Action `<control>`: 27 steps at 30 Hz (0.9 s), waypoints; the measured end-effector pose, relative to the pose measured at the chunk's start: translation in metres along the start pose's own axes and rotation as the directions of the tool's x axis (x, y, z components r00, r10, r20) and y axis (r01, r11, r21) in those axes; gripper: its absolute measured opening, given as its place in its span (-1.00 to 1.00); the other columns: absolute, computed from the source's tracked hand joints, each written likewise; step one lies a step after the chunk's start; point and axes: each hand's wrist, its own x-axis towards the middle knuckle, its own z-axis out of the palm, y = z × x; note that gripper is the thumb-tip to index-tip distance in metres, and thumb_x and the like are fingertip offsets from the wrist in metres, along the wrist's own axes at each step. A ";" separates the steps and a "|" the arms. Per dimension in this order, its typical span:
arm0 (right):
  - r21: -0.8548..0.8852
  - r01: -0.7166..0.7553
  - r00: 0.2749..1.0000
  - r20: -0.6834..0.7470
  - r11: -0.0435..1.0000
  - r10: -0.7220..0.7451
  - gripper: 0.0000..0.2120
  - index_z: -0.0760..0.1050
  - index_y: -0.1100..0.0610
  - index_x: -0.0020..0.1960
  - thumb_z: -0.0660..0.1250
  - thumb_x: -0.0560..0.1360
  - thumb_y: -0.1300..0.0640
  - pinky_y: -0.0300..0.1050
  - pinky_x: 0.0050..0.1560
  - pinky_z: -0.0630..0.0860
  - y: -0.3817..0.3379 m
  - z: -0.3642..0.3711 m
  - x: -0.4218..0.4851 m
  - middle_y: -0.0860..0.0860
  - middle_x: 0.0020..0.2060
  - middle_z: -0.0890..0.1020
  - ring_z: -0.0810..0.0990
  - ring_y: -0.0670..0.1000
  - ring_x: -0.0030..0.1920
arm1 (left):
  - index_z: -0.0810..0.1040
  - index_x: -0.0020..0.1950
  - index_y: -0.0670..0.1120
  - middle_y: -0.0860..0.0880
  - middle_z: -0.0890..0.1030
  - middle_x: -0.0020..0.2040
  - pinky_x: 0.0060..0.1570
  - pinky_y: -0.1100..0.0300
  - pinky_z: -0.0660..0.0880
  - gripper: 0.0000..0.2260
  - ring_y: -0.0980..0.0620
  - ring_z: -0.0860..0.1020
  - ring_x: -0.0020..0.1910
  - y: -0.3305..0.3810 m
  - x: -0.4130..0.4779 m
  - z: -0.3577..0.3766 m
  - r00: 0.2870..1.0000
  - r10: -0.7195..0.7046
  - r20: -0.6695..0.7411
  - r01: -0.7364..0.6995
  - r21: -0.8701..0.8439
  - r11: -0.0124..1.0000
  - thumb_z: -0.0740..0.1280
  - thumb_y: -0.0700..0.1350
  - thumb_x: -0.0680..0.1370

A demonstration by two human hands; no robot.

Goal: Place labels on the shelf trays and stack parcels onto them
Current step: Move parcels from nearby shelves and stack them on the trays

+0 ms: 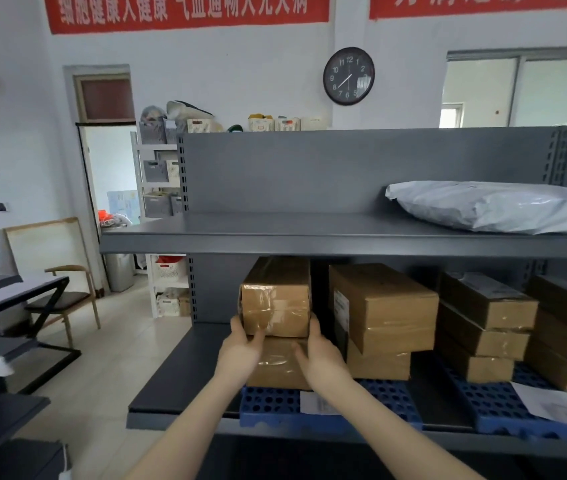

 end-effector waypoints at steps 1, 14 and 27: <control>0.005 0.015 1.000 -0.006 1.000 -0.015 -0.36 -0.18 0.02 0.53 0.11 0.61 -0.02 -0.12 -0.17 0.54 0.000 0.000 -0.003 0.02 0.06 0.54 0.56 -0.04 -0.15 | 0.19 0.41 -0.04 0.15 0.44 -0.16 -0.28 0.23 0.42 -0.57 0.20 0.47 -0.25 0.000 -0.002 -0.001 1.000 0.004 -0.005 -0.004 -0.003 1.000 0.19 0.05 0.59; -0.198 0.260 0.935 -0.193 0.945 -0.298 -0.39 -0.04 -0.01 0.53 0.17 0.58 -0.05 -0.18 -0.13 0.49 0.006 -0.034 -0.048 0.04 0.19 0.52 0.57 -0.02 0.01 | 0.33 0.35 -0.05 -0.05 0.51 0.18 0.01 0.05 0.50 -0.62 -0.03 0.50 0.13 0.033 -0.060 -0.031 0.878 0.421 -0.226 -0.347 0.305 0.887 0.23 0.01 0.56; -0.445 0.102 0.883 -0.371 0.890 -0.286 -0.42 0.03 0.07 0.53 0.12 0.60 -0.07 -0.09 0.07 0.51 0.068 -0.147 -0.117 0.04 0.39 0.38 0.45 0.04 0.27 | 0.10 0.52 0.01 -0.01 0.37 0.41 0.11 0.13 0.46 -0.43 0.01 0.41 0.31 0.111 -0.104 0.053 0.785 0.617 0.062 -0.595 0.355 0.721 0.16 0.16 0.57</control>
